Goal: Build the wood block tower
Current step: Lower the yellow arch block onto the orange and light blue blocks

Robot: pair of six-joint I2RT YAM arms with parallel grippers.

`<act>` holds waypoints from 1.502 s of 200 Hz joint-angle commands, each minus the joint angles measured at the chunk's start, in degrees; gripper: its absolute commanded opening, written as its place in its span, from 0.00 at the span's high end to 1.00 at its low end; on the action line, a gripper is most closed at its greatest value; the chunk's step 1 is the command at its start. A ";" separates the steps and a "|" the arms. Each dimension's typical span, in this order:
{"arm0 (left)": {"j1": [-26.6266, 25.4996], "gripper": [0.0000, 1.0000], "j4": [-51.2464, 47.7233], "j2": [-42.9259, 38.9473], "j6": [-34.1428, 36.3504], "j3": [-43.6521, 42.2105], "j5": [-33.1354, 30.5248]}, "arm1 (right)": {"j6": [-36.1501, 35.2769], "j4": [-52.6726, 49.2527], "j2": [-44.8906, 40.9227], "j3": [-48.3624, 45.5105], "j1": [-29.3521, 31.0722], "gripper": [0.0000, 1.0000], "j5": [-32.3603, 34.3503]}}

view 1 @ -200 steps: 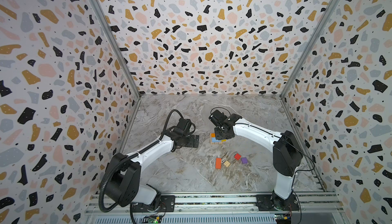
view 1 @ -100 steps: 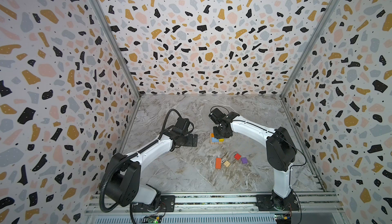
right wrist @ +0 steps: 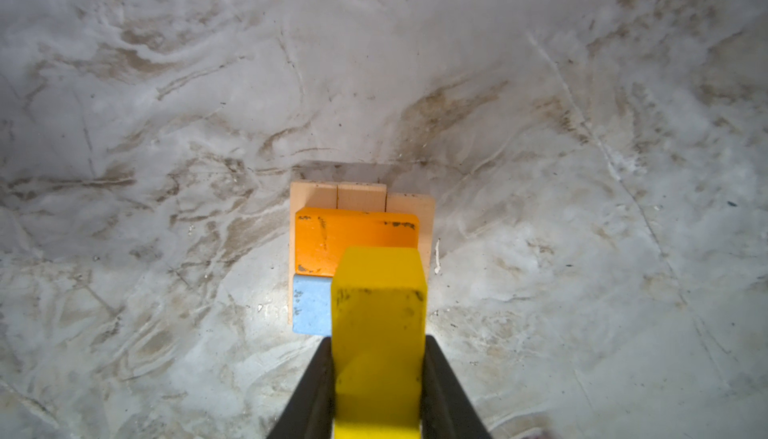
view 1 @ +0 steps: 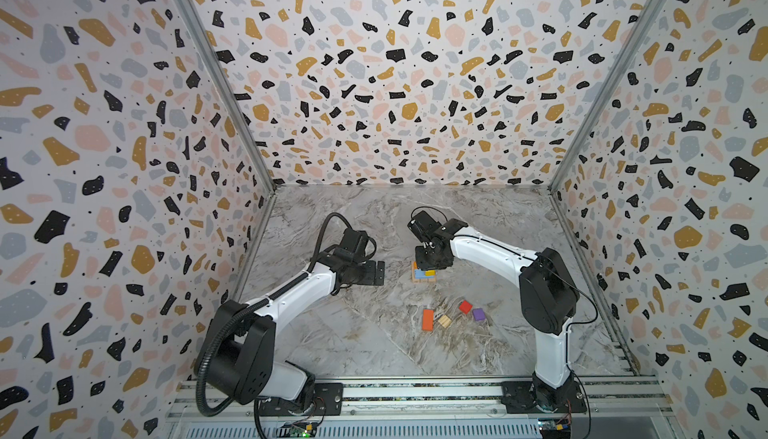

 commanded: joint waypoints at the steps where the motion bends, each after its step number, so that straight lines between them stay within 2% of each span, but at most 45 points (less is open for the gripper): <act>1: 0.47 0.00 1.31 -1.03 1.13 -0.69 1.17 | 1.10 0.13 0.71 1.96 0.23 1.00 0.18; 95: 1.17 0.00 2.94 -2.39 1.14 -1.03 4.54 | 1.73 0.85 1.81 2.55 0.87 1.00 0.78; 300: 1.51 0.00 2.81 -1.89 1.05 -1.17 4.68 | 2.52 -0.90 2.75 3.98 1.16 1.00 2.18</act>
